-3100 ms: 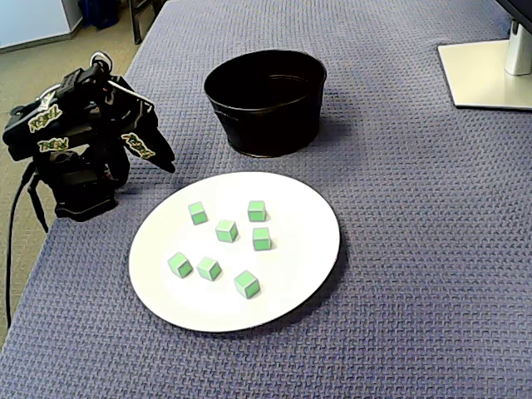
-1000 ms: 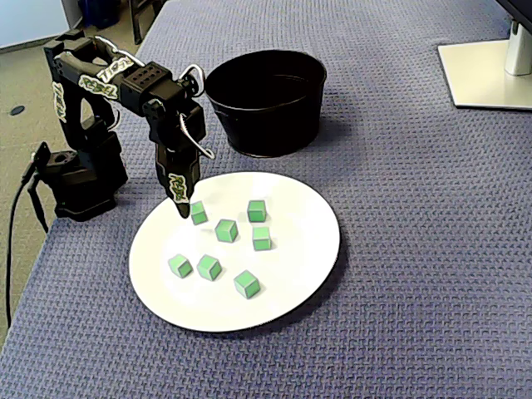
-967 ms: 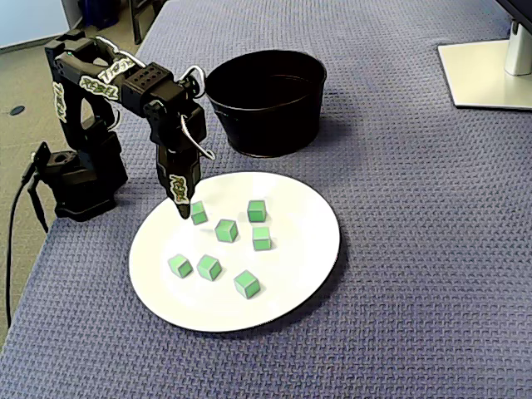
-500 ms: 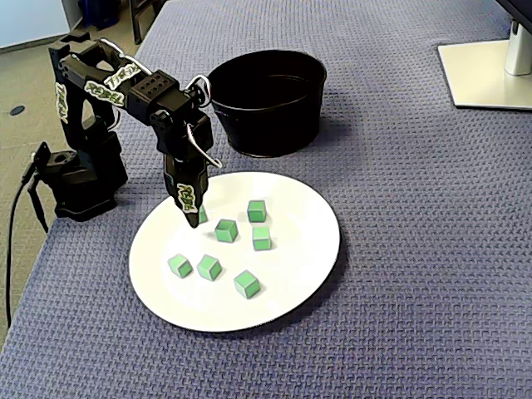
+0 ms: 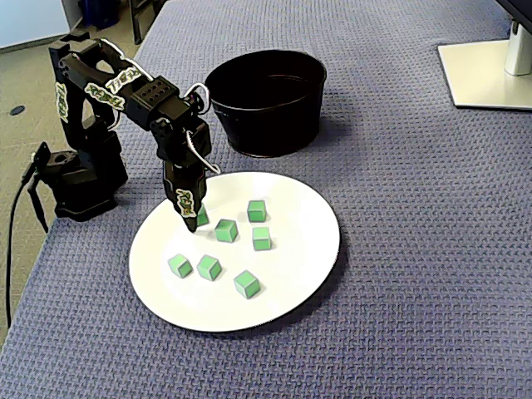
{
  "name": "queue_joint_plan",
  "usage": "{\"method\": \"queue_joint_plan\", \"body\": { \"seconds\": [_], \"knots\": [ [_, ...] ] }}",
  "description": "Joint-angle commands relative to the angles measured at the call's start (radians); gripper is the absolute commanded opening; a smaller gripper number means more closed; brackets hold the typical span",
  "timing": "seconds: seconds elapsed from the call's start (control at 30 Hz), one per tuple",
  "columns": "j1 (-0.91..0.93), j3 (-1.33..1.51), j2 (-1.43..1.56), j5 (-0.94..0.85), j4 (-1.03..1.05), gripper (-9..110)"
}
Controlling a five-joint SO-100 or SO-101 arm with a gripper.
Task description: Pick up the items on the white plate and put them in the black container.
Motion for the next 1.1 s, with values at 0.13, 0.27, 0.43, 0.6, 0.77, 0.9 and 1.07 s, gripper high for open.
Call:
{"method": "queue_joint_plan", "body": {
  "seconds": [0.13, 0.27, 0.43, 0.6, 0.77, 0.9, 1.07],
  "knots": [
    [-0.029, 0.037, 0.031, 0.014, -0.051, 8],
    [-0.041, 0.038, 0.038, 0.008, -0.064, 13],
    [-0.051, 0.038, 0.048, -0.021, -0.074, 17],
    [-0.061, 0.064, 0.060, -0.041, -0.078, 18],
    [-0.075, 0.110, 0.066, -0.032, -0.115, 2],
    [-0.080, 0.144, 0.072, -0.029, -0.149, 0],
    [-0.084, 0.138, 0.087, 0.009, -0.153, 0]
  ]
}}
